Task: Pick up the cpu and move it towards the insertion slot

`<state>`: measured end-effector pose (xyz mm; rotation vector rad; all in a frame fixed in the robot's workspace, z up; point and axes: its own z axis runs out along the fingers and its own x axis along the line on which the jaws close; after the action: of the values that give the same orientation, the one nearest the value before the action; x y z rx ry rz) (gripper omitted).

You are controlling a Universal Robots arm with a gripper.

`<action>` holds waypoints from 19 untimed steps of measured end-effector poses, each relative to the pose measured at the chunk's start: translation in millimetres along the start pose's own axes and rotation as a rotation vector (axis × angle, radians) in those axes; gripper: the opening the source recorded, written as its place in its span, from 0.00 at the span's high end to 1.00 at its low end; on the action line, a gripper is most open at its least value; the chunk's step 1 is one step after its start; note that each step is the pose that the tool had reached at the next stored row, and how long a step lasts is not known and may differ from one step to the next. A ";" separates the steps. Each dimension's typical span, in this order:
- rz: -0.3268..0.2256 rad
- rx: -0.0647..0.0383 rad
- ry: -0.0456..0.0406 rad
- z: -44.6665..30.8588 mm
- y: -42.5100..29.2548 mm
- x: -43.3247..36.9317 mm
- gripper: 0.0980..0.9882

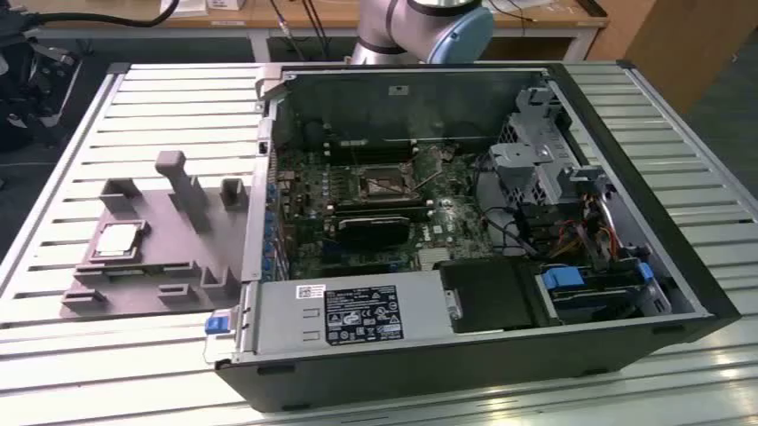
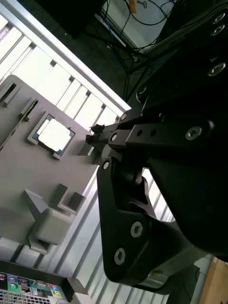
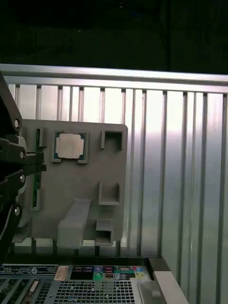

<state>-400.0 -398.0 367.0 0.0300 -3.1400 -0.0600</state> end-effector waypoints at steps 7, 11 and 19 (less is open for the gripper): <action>0.000 0.000 0.0000 0.0 0.0 0.0 1.00; 0.000 0.000 -0.0002 1.5 -0.1 0.4 1.00; 0.000 0.000 0.0000 10.7 -0.4 2.1 1.00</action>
<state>-402.1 -398.0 356.3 0.0299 -3.1400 -0.0600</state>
